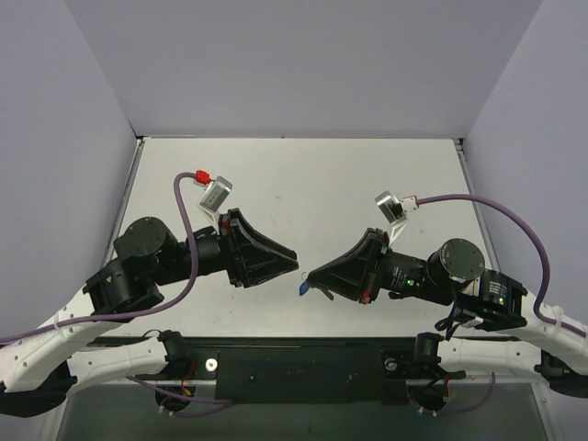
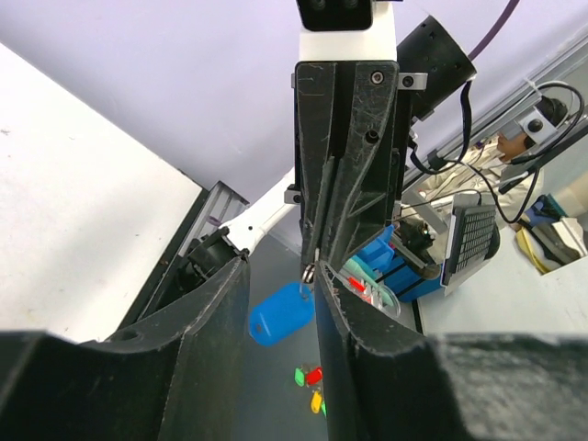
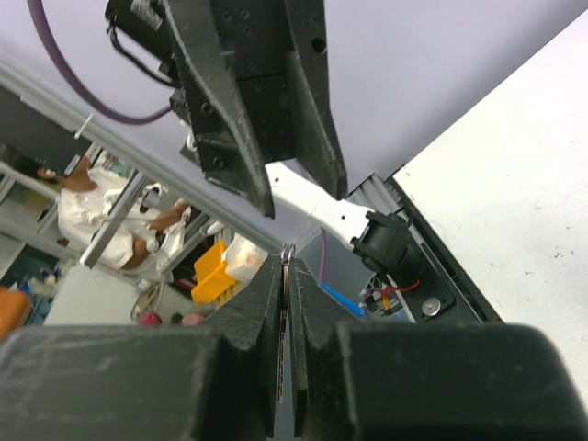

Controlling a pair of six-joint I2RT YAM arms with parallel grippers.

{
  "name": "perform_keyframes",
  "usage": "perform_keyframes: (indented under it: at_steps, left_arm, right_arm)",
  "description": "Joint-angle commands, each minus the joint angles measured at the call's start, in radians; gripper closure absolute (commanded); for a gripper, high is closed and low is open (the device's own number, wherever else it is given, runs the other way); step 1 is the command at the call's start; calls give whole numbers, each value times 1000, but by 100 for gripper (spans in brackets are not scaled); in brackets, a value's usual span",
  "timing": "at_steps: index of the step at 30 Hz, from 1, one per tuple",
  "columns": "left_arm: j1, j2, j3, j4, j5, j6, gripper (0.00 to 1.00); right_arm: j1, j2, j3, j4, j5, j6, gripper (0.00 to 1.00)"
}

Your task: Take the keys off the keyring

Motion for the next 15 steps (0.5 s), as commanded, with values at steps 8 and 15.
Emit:
perform_keyframes:
  at_steps: [8, 15]
  left_arm:
    - [-1, 19, 47, -21, 129, 68, 61]
    - [-2, 7, 12, 5, 171, 60, 63]
  right_arm:
    - [7, 1, 23, 46, -152, -103, 100]
    - [7, 19, 27, 14, -154, -102, 100]
